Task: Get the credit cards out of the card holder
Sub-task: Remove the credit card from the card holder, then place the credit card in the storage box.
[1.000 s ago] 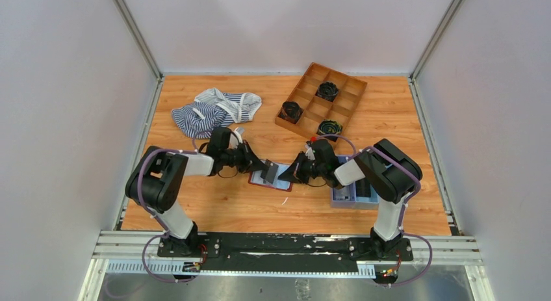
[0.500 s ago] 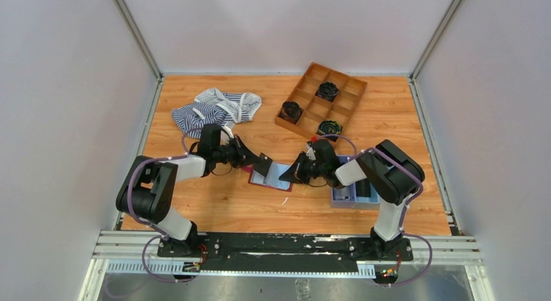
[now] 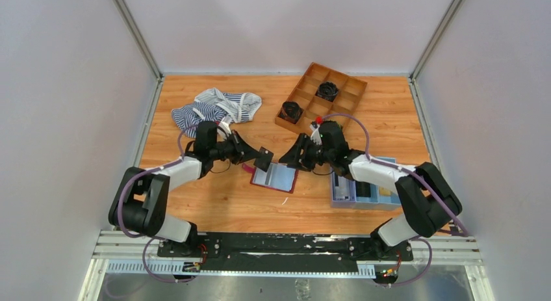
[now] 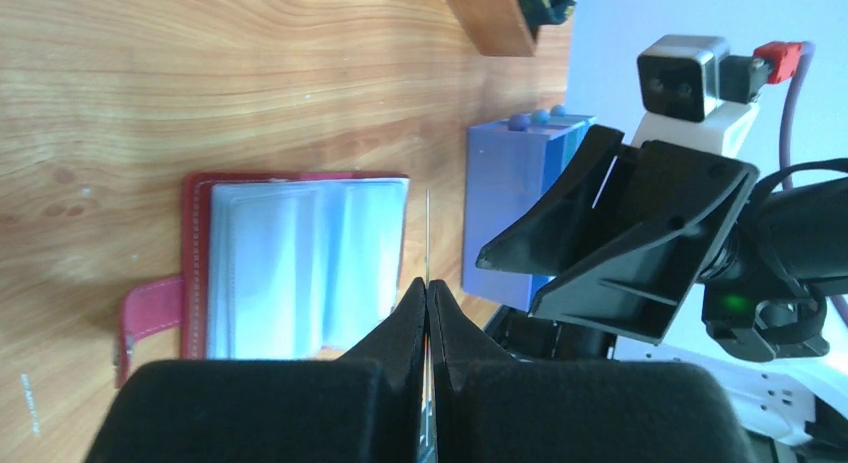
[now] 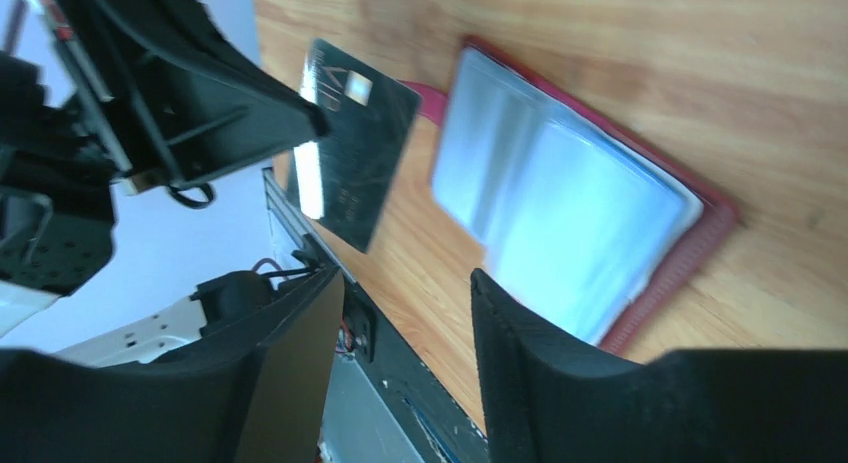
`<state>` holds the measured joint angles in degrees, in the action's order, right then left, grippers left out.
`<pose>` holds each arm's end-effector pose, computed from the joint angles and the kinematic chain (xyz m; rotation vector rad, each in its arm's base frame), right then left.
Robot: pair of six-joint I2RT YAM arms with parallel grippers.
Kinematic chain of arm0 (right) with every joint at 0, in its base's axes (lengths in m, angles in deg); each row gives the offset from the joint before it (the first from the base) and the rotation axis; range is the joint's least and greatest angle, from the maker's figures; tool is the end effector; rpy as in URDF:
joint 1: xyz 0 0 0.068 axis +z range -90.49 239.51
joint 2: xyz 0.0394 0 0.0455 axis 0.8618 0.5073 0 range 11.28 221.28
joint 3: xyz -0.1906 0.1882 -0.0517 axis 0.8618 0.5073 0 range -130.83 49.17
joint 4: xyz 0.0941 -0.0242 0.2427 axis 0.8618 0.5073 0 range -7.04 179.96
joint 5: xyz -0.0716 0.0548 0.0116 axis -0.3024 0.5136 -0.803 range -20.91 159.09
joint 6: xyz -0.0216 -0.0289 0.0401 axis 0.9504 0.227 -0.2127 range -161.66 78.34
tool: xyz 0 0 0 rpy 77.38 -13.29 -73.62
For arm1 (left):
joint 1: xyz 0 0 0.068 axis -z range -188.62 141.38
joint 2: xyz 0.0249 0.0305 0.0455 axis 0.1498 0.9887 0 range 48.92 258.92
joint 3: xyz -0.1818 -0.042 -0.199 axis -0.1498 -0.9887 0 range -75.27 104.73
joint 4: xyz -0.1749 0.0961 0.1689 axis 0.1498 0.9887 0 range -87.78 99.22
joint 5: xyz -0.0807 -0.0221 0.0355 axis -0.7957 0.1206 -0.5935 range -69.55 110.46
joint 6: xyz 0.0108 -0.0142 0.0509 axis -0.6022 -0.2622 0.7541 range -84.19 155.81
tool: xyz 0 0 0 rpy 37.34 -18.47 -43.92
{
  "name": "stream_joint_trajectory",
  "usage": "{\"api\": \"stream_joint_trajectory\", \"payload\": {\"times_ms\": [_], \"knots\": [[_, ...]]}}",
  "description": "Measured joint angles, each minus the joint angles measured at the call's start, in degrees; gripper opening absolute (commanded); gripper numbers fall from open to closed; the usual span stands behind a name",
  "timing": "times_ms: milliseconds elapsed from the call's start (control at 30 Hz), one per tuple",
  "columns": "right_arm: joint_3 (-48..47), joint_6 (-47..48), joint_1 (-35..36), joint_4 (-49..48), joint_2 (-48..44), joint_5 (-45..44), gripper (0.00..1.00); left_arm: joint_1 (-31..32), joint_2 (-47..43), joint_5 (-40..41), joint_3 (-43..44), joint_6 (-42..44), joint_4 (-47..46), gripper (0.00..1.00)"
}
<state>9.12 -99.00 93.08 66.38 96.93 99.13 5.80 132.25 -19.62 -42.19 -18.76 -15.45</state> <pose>0.2450 0.1840 0.1928 0.1207 2.3718 1.4259 0.2630 -0.0913 0.1712 -0.3582 2.3191 -1.4053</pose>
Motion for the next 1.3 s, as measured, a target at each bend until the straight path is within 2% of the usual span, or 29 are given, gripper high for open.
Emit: {"api": "stream_joint_trajectory", "payload": {"times_ms": [200, 433, 567, 800, 1033, 1300], "knots": [[-1.90, -1.40, -0.24, -4.68, 0.55, 3.43, 0.60, 0.00, -4.20, -1.42, 0.02, -2.73, -0.02, 0.00], [-0.57, -7.96, -0.24, -18.82, 6.12, 9.05, 0.60, 0.00, -7.43, -2.21, 0.33, -5.31, -0.22, 0.00], [-0.46, -9.68, -0.24, -23.45, 7.17, 10.58, 0.58, 0.00, -7.58, -2.34, 0.33, -5.92, -0.15, 0.00], [-0.76, -11.89, -0.24, -28.30, 10.71, 12.17, 0.44, 0.00, -9.01, -2.36, 0.31, -6.80, -0.13, 0.00], [-0.83, -16.26, -0.20, -35.93, 14.47, 13.57, 0.02, 0.00, -9.14, -2.14, -0.81, -6.93, -0.04, 0.00], [-0.83, -18.32, -0.22, -39.15, 15.04, 13.62, 0.00, -0.44, -9.14, -1.70, -1.03, -6.88, 0.20, 0.00]]}}
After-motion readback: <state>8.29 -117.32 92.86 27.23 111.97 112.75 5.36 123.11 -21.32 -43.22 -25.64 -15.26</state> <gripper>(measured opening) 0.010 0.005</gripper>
